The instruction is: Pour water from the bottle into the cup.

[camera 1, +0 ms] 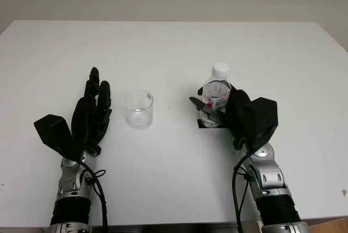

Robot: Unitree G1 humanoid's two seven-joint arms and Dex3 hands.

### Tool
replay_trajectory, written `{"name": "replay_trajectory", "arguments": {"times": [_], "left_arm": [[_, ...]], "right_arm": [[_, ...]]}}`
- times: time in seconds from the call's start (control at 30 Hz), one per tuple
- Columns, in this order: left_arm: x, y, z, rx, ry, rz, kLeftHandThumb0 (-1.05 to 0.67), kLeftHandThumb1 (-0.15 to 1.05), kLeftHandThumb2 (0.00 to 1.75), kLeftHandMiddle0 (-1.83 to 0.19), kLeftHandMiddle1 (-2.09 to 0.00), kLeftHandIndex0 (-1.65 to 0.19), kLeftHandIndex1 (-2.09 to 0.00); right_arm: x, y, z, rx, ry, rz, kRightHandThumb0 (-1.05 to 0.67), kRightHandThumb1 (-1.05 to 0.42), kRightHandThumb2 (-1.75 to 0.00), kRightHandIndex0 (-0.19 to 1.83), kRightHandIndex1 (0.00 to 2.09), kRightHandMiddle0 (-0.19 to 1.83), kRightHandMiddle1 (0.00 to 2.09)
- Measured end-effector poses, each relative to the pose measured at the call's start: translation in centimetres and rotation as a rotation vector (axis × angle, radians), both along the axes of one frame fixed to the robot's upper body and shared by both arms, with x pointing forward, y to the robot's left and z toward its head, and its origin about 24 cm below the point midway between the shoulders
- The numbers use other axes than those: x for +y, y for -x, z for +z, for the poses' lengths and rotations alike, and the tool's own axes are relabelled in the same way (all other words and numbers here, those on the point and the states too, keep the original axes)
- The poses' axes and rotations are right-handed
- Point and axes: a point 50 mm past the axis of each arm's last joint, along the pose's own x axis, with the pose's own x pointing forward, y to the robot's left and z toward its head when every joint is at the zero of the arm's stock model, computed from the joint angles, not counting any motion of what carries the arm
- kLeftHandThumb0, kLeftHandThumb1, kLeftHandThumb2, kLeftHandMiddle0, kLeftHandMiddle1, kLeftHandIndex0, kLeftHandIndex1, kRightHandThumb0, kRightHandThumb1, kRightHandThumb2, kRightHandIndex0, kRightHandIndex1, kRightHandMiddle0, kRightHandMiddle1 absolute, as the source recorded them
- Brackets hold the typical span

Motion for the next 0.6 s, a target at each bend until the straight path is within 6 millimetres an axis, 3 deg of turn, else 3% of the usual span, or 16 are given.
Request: {"name": "replay_trajectory", "arguments": {"times": [0.03, 0.2, 0.47, 0.6], "left_arm": [[0.00, 0.00, 0.00, -0.001, 0.000, 0.000, -0.72, 1.05, 0.44, 0.14, -0.06, 0.16, -0.06], [0.20, 0.02, 0.01, -0.002, -0.008, 0.004, -0.73, 1.05, 0.43, 0.14, -0.06, 0.16, -0.06], [0.53, 0.03, 0.04, 0.001, -0.017, 0.011, -0.72, 1.05, 0.43, 0.13, -0.06, 0.15, -0.06], [0.57, 0.04, 0.04, 0.002, -0.018, 0.011, -0.71, 1.05, 0.44, 0.13, -0.05, 0.15, -0.06]], "right_arm": [[0.04, 0.03, -0.07, 0.002, 0.009, 0.004, -0.74, -0.98, -0.05, -0.11, 0.99, -0.15, 1.07], [-0.11, 0.16, -0.32, 0.005, 0.030, 0.005, -0.78, -0.98, -0.05, -0.05, 0.40, -0.03, 0.41], [-0.31, 0.53, -0.81, 0.007, 0.030, -0.010, -0.78, -0.94, -0.05, -0.18, 0.06, -0.16, 0.09], [-0.48, 0.70, -0.97, 0.008, 0.017, -0.004, -0.81, -0.93, -0.05, -0.19, 0.00, -0.19, 0.01]]}}
